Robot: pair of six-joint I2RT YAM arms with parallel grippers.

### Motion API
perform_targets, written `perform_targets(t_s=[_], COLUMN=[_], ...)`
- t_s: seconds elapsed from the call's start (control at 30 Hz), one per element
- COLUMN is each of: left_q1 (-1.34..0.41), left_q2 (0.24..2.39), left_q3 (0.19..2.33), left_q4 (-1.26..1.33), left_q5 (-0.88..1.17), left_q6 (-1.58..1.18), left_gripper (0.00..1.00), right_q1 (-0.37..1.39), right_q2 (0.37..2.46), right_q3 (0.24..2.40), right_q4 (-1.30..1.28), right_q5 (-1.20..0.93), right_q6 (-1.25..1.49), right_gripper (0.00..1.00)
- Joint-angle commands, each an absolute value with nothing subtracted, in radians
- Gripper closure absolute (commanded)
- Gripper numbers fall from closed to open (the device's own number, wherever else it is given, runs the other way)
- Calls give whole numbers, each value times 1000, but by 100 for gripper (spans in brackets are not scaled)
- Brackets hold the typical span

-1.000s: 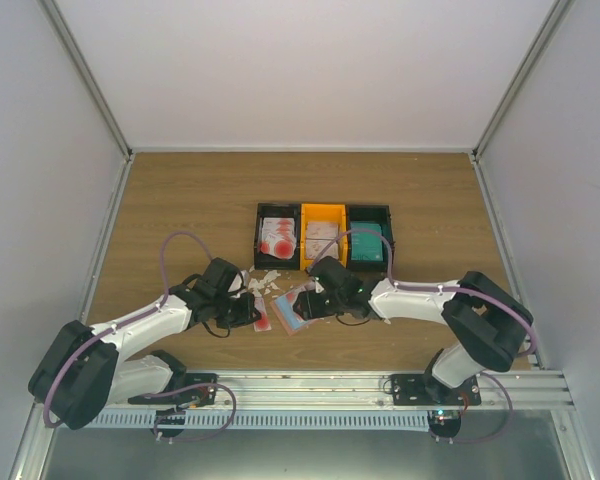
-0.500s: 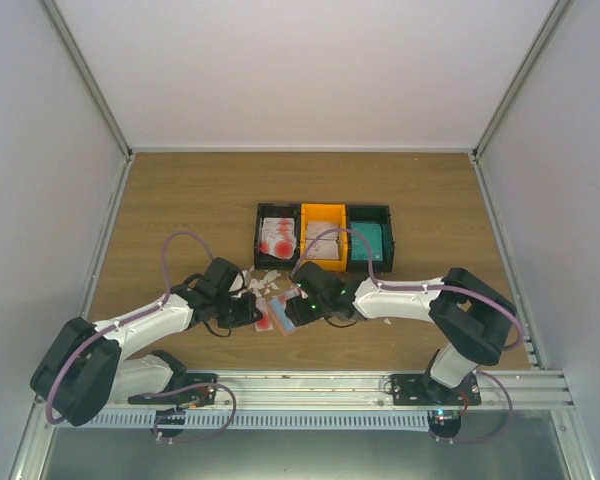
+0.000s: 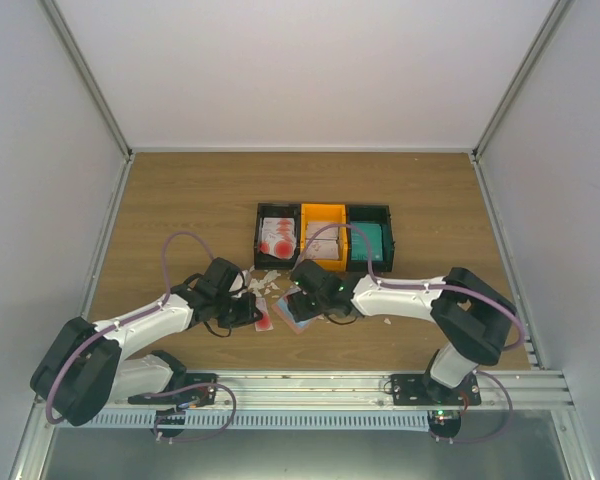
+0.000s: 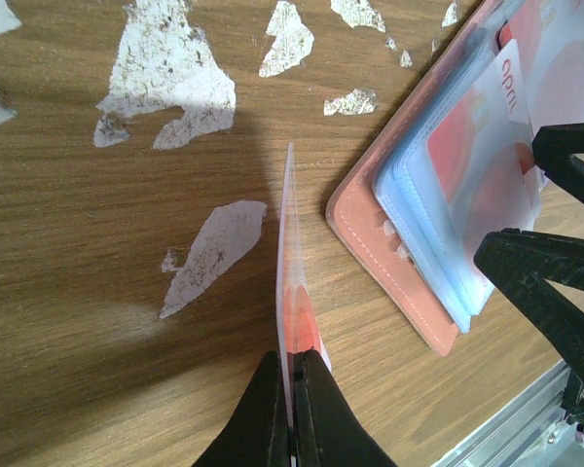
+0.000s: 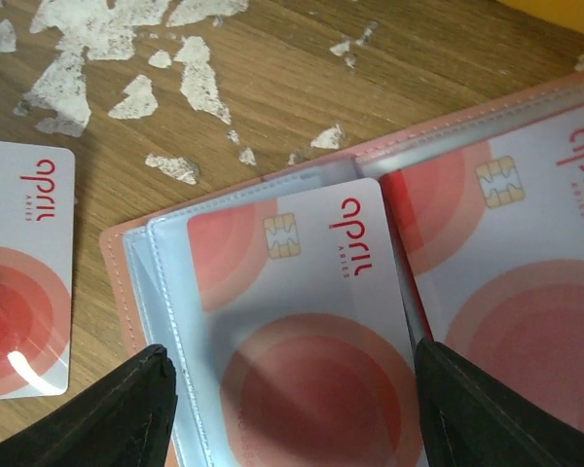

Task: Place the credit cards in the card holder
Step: Insert the credit card into the card holder.

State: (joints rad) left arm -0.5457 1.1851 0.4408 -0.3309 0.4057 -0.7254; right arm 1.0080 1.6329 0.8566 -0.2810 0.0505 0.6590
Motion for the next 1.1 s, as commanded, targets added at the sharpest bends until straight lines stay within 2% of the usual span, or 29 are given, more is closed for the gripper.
perform_targets(t_s=[0.0, 0.43, 0.77, 1.07], left_q1=[-554, -555, -555, -555], left_q2=[1192, 1220, 1095, 994], left_q3=[426, 426, 448, 414], left_q4=[-338, -312, -407, -355], left_q5=[365, 369, 213, 300], left_q6=[-720, -721, -776, -805], left_gripper=[100, 100, 100, 100], right_q1=[1018, 1023, 1011, 912], right_q2=[1670, 1676, 1533, 1565], right_q3=[888, 895, 862, 816], right_q4=[-265, -242, -324, -345], right_q5=[9, -85, 217, 209], right_q6=[606, 578, 668, 648], right_gripper=[34, 37, 33, 34])
